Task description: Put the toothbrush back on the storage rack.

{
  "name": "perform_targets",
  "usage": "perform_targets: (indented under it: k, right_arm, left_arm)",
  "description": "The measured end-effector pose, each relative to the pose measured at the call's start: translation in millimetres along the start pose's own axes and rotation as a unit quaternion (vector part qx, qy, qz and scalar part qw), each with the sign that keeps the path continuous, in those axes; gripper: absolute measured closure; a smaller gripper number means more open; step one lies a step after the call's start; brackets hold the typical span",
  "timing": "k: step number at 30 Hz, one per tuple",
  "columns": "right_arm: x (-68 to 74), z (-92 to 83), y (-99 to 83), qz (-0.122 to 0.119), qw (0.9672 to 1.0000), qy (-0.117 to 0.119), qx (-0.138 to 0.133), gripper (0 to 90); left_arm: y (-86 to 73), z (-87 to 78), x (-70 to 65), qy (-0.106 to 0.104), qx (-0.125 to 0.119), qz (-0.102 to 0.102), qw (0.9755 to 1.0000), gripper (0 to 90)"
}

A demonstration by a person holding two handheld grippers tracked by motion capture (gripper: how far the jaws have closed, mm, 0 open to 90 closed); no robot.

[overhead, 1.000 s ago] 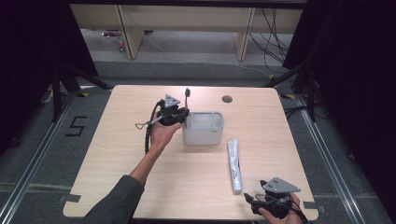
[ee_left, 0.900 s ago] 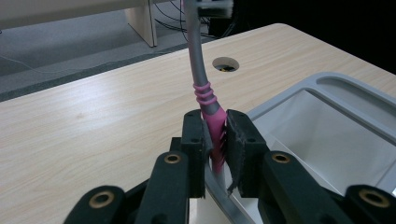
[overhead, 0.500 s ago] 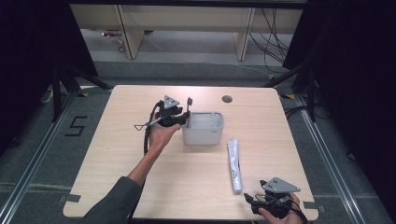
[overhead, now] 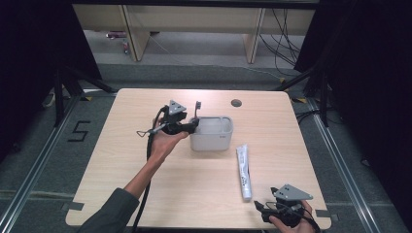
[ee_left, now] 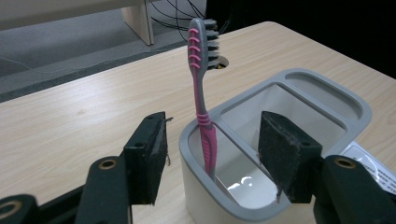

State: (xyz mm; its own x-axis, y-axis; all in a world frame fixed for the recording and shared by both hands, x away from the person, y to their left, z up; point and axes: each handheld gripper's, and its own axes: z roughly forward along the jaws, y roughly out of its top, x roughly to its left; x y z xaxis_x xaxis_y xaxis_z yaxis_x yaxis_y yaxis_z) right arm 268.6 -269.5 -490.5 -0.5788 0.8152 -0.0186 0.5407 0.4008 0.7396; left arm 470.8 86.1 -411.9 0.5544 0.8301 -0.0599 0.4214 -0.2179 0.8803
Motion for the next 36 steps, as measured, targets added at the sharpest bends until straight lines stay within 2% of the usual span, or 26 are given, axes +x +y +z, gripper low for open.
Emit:
perform_targets:
  k: [1,4,5,6,7,9,11,12,13,15,18,21,22,25,27,32,36]
  right_arm:
    - [0.5,-0.1,0.1,0.007,1.0,0.001,0.001,23.9]
    - [0.6,0.0,0.2,0.007,1.0,0.001,0.001,24.0]
    - [0.1,0.3,-0.1,0.003,1.0,0.002,0.002,23.9]
    - [-0.4,0.0,0.0,-0.002,1.0,0.0,0.0,24.0]
    - [0.5,-0.5,0.2,0.006,1.0,-0.001,0.0,24.0]
    - [0.4,-0.8,0.1,0.009,1.0,-0.002,-0.001,24.0]
    - [0.5,-0.1,0.1,0.01,0.9999,0.0,0.0,24.0]
    - [0.5,-0.1,0.2,0.01,1.0,-0.001,0.0,24.0]
    - [-0.2,0.0,0.0,-0.001,1.0,-0.002,0.0,24.0]
    - [0.7,0.5,-0.1,0.006,1.0,0.004,0.003,24.0]
    - [0.7,0.3,0.1,0.004,1.0,-0.002,0.0,24.0]
    - [0.2,-0.4,0.2,0.006,1.0,-0.005,0.0,24.0]
    - [1.0,0.1,0.2,0.012,0.9999,0.0,0.001,24.0]
    - [0.9,0.1,0.3,0.01,0.9999,0.0,0.002,24.0]
    - [0.4,-0.3,0.3,0.005,1.0,-0.005,0.002,24.0]
    - [1.0,0.5,0.3,0.013,0.9999,0.001,0.002,24.0]
    - [0.8,0.0,0.4,0.01,0.9999,-0.003,0.001,24.0]
  left_arm:
    - [-0.3,-2.9,0.4,-0.003,0.005,0.003,1.0,40.6]
    - [-1.5,-10.6,-1.5,-0.009,0.004,-0.005,0.9999,39.5]
    - [-1.8,-14.3,-0.7,-0.013,0.008,0.002,0.9999,39.0]
    - [-2.7,-17.5,-1.0,-0.016,0.007,0.0,0.9999,38.3]
    - [-3.8,-20.7,-0.8,-0.018,0.009,0.002,0.9998,38.1]
    - [-6.3,-25.9,-0.7,-0.023,0.008,-0.007,0.9997,37.4]
    - [-7.5,-30.9,0.3,-0.026,0.012,-0.002,0.9996,36.8]
    - [-8.2,-34.1,-0.1,-0.024,0.006,-0.004,0.9997,36.8]
    - [-8.9,-36.6,0.2,-0.026,0.003,-0.003,0.9997,36.6]
    - [-10.9,-40.8,0.7,-0.029,0.001,-0.005,0.9996,36.4]
    - [-13.8,-45.8,1.8,-0.036,0.002,-0.007,0.9993,35.6]
    - [-17.1,-49.9,2.7,-0.049,-0.001,-0.022,0.9986,33.7]
    - [-17.9,-51.8,3.3,-0.052,0.003,-0.023,0.9984,32.6]
    - [-21.6,-56.4,3.1,-0.058,0.0,-0.027,0.998,29.6]
    - [-25.0,-59.3,4.1,-0.066,0.003,-0.023,0.9976,28.1]
    - [-34.3,-67.0,6.4,-0.067,0.008,-0.024,0.9974,24.9]
    - [-40.2,-73.4,9.0,-0.071,0.006,-0.027,0.9971,24.5]
